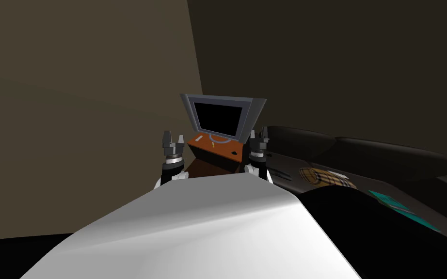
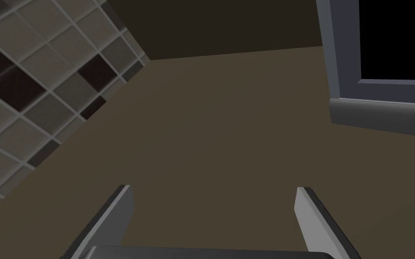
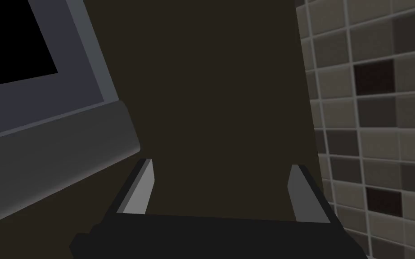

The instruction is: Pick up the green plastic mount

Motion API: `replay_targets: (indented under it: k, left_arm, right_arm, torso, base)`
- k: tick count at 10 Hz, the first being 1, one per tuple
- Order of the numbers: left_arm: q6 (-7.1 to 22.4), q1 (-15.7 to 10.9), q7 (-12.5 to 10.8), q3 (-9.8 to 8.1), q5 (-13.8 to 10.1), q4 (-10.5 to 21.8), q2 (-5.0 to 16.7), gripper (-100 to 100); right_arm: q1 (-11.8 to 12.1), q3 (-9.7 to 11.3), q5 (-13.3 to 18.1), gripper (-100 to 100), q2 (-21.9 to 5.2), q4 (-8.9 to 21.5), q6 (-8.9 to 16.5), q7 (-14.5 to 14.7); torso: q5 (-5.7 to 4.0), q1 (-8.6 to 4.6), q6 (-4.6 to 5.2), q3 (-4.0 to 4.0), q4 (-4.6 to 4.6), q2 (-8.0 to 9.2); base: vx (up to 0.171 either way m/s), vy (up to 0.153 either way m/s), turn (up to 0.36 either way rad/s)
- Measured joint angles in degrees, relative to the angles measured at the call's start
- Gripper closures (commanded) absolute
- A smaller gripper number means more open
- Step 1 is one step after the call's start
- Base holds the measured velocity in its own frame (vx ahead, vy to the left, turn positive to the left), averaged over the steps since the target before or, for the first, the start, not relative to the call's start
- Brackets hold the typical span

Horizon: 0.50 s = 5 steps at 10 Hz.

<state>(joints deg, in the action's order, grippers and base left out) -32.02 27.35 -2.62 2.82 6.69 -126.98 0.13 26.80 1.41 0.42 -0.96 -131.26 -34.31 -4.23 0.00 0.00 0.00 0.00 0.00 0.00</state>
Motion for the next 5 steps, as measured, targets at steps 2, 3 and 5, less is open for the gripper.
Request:
replay_targets:
  k: [2, 3, 5]
  left_arm:
    - [0.0, 0.0, 0.0, 0.0, 0.0, 0.0, 0.0, 0]
    - [0.0, 0.0, 0.0, 0.0, 0.0, 0.0, 0.0, 0]
    - [0.0, 0.0, 0.0, 0.0, 0.0, 0.0, 0.0, 0]
  right_arm:
    - [-1.1, 0.3, 0.2, -100, -2.2, 1.5, -0.4, 0.3]
    - [-1.8, 0.7, 0.5, -100, -3.6, 2.4, -0.6, 0.6]
    - [-3.3, 1.7, 1.2, -100, -6.7, 5.3, -1.8, 1.4]
  torso:
    - [0.01, 0.05, -0.01, 0.02, 0.01, 0.04]
    - [0.02, 0.08, -0.01, 0.04, 0.01, 0.07]
    - [0.02, 0.09, -0.01, 0.05, 0.02, 0.1]
  base:
    - [-0.022, 0.022, 0.029]
    - [-0.029, 0.026, 0.039]
    - [-0.032, 0.032, 0.064]
